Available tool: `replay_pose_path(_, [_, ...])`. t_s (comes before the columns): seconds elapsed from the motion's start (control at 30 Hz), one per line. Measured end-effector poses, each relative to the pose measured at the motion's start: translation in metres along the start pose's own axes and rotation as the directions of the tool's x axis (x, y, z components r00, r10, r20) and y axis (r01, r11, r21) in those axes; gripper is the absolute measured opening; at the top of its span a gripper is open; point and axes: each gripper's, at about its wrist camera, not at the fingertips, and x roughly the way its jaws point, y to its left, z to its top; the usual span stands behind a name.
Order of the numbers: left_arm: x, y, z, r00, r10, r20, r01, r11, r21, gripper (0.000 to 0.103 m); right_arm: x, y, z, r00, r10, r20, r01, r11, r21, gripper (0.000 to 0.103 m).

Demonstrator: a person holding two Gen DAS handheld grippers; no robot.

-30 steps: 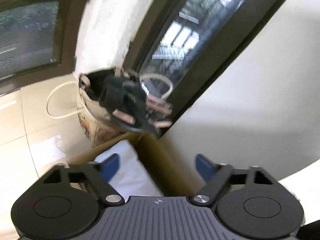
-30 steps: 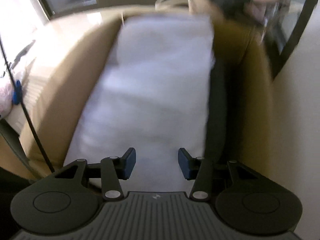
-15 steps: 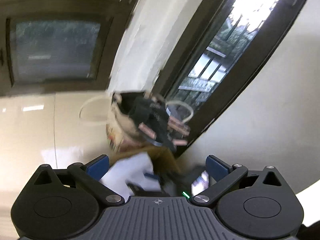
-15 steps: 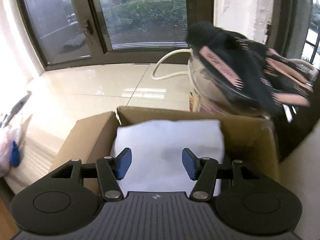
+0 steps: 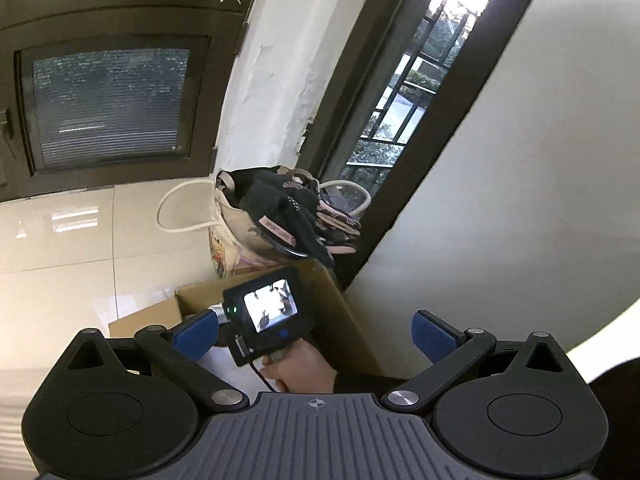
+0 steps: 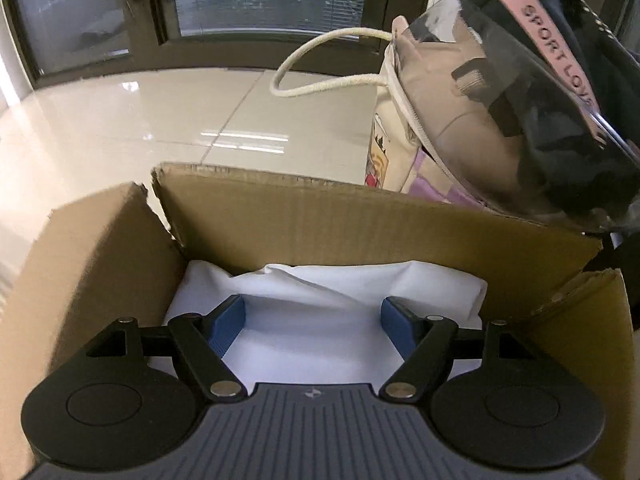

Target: Fold clothes

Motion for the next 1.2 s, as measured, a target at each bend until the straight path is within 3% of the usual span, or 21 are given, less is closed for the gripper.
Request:
replay_pose_path(0.37, [-0.016,-0.046,-0.042,0.993,0.105,0.054,-0.103,0.994,-0.036,0.103,-0.101,-0.05,-0.03,0.983,0.174,0.062,-0.18,0.978,0.109,0.089])
replay_pose_path(0.6, [-0.035,-0.087,-0.081,0.976,0.191,0.105,-0.186,0.981,-0.049,0.103,-0.175,-0.059,-0.066,0.966,0.232,0.111,-0.237,0.971,0.029,0.1])
replay_pose_path(0.77, [-0.048,-0.11,-0.116,0.967,0.226,0.115,-0.214,0.97,-0.112,0.103,-0.224,-0.065,-0.096,0.954,0.27,0.132,-0.269,0.963,-0.023,0.102])
replay_pose_path(1.07, [-0.068,-0.143,-0.191,0.913,0.378,0.152,-0.328,0.904,-0.274,0.103,-0.285,-0.061,-0.159,0.942,0.293,0.163,-0.267,0.95,-0.161,0.102])
replay_pose_path(1.2, [-0.076,-0.148,-0.22,0.898,0.411,0.158,-0.342,0.877,-0.338,0.103,-0.304,-0.059,-0.188,0.946,0.283,0.157,-0.251,0.948,-0.197,0.102])
